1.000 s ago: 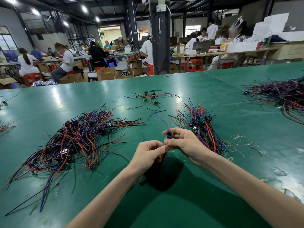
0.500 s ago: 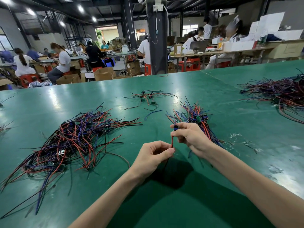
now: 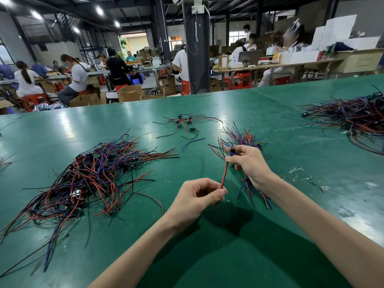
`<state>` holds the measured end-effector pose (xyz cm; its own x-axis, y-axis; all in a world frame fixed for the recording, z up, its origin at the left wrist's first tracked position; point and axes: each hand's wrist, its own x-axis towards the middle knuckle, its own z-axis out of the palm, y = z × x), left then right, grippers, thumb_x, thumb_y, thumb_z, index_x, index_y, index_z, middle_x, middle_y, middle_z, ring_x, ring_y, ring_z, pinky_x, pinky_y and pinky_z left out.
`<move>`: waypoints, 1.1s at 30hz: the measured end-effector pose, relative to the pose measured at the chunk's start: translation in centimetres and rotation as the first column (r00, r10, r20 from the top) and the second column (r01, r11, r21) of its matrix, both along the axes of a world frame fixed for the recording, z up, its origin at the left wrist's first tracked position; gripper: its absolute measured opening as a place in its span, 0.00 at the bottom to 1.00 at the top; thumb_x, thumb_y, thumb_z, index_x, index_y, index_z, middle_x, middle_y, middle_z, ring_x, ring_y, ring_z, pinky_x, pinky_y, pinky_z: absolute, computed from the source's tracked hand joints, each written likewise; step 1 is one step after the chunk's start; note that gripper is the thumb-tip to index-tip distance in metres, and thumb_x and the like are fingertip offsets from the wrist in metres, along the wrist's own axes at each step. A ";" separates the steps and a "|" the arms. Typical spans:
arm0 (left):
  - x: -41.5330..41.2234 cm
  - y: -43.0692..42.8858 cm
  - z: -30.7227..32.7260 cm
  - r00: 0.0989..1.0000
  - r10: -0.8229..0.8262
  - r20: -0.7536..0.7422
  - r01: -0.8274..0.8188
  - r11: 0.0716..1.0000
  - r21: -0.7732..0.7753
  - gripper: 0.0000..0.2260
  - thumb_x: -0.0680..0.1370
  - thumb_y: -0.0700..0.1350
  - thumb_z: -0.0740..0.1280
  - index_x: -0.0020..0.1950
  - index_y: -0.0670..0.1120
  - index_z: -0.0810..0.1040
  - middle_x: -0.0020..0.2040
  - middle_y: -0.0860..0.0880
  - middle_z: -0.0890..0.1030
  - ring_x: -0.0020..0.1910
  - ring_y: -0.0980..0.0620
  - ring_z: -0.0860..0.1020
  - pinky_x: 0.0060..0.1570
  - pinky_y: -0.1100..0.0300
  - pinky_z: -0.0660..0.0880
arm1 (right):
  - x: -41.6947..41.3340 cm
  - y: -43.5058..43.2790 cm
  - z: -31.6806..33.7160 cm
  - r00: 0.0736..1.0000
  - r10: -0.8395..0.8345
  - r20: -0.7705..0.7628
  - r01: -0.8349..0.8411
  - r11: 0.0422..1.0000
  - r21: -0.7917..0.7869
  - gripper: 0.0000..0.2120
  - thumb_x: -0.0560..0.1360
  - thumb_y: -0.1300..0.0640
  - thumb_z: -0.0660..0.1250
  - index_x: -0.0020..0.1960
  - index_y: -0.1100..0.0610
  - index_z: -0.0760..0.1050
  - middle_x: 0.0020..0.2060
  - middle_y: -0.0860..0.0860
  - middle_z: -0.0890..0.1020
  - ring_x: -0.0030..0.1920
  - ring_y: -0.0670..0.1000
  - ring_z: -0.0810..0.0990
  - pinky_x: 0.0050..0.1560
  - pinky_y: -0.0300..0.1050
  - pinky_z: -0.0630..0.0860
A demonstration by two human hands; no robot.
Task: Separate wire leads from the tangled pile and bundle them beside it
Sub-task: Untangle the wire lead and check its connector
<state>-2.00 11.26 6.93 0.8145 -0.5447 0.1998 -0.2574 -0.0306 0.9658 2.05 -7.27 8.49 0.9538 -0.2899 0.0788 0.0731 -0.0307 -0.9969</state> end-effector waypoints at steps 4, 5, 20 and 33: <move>-0.1 0.1 0.3 1.000 0.011 0.020 -0.012 1.000 0.023 0.05 0.76 0.39 0.69 0.40 0.45 0.81 0.32 0.54 0.79 0.30 0.59 0.72 0.36 0.69 0.69 | 0.3 0.0 -0.4 1.000 -0.001 0.009 0.001 0.999 -0.051 0.11 0.70 0.70 0.70 0.44 0.54 0.77 0.38 0.51 0.80 0.35 0.47 0.73 0.36 0.36 0.68; 0.0 0.1 0.3 1.000 0.017 0.021 -0.018 1.000 0.025 0.07 0.76 0.40 0.69 0.38 0.46 0.81 0.31 0.54 0.78 0.30 0.59 0.71 0.35 0.68 0.68 | 0.3 0.0 -0.4 1.000 -0.008 0.014 0.009 0.998 -0.061 0.11 0.70 0.70 0.70 0.44 0.55 0.77 0.38 0.51 0.80 0.35 0.46 0.74 0.35 0.35 0.68; 0.5 0.0 -0.1 0.974 0.173 -0.148 -0.123 0.948 0.294 0.23 0.77 0.47 0.64 0.21 0.48 0.70 0.19 0.53 0.66 0.19 0.56 0.61 0.22 0.66 0.58 | 0.1 -0.2 -0.7 0.994 -0.083 0.066 0.088 0.993 -0.076 0.10 0.71 0.67 0.70 0.46 0.53 0.77 0.38 0.49 0.80 0.33 0.43 0.73 0.38 0.36 0.68; 1.3 0.7 0.3 0.954 0.296 0.054 -0.278 0.797 0.536 0.20 0.75 0.45 0.62 0.23 0.46 0.70 0.19 0.52 0.69 0.19 0.55 0.64 0.24 0.65 0.63 | -0.9 0.7 0.3 0.975 -0.094 0.203 0.107 0.993 -0.055 0.12 0.71 0.65 0.72 0.49 0.51 0.78 0.40 0.50 0.82 0.38 0.45 0.77 0.41 0.40 0.72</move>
<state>-0.66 12.00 7.27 0.9511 -0.2984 -0.0798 -0.1254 -0.6092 0.7830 1.13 -6.53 8.75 0.8832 -0.3714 0.2865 0.2636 -0.1121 -0.9581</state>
